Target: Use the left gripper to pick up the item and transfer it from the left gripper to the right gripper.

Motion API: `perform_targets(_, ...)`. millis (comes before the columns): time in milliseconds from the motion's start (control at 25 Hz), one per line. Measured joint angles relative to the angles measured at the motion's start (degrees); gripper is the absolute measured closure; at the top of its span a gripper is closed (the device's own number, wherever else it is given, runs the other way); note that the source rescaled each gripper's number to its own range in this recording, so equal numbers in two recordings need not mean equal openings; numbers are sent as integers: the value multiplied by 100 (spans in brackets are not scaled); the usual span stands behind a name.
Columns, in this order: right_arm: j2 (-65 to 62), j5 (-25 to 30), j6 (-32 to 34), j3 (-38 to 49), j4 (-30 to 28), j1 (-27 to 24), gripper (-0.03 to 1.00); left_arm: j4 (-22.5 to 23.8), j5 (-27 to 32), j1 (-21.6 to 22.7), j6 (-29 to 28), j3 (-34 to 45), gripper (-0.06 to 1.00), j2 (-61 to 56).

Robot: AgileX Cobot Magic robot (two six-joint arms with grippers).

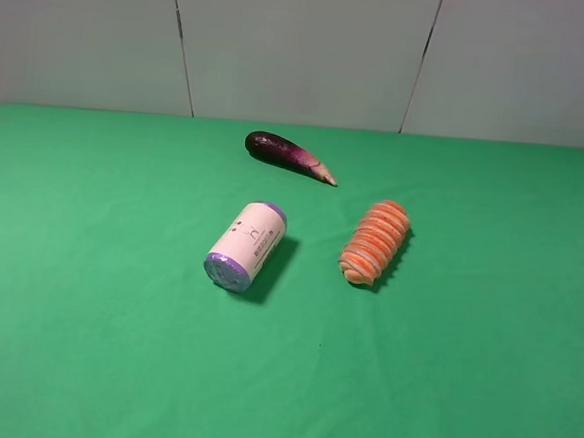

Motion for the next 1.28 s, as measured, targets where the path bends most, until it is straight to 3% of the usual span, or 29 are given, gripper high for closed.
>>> perform_targets(1280, 0, -63, 17, 0, 0, 0, -3, 0, 0, 0, 0, 0, -3, 0)
